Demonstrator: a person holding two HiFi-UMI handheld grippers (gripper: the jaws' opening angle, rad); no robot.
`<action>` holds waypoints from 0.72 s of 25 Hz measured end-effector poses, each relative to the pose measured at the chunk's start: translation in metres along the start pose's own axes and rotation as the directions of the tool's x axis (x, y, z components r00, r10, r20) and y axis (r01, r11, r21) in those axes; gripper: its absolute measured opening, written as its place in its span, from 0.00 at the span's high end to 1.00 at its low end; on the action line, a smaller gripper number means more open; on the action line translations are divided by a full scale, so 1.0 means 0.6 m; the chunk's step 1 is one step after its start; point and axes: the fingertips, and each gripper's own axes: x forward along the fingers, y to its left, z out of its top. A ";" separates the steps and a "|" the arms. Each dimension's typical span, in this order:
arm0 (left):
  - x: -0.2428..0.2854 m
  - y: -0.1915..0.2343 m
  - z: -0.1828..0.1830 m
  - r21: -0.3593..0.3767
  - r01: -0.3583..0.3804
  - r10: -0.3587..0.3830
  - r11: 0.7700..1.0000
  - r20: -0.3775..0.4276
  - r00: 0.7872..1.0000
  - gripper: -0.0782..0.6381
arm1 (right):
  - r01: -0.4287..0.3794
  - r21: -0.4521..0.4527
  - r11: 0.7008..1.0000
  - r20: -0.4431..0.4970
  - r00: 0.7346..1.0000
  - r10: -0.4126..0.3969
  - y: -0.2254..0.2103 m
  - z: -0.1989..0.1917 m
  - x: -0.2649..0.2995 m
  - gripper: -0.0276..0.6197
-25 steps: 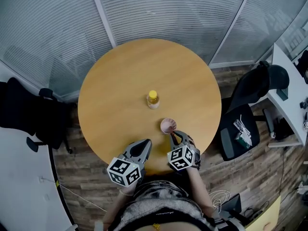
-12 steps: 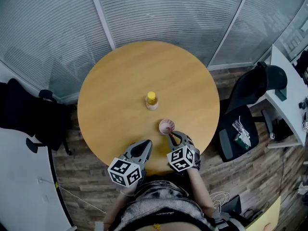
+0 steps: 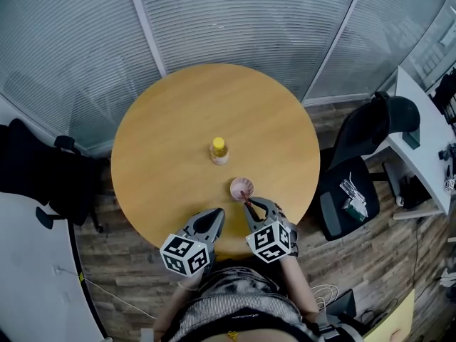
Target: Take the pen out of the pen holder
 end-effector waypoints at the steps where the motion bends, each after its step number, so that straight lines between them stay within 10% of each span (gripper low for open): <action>1: 0.001 -0.002 -0.001 -0.001 0.002 -0.002 1.000 -0.001 1.000 0.88 | -0.007 -0.003 1.000 0.005 1.000 0.007 0.000 0.006 -0.007 0.86; 18: 0.012 -0.025 -0.019 0.009 -0.001 0.001 1.000 -0.011 1.000 0.88 | -0.102 0.030 0.994 0.177 0.980 0.095 -0.034 0.113 -0.123 0.86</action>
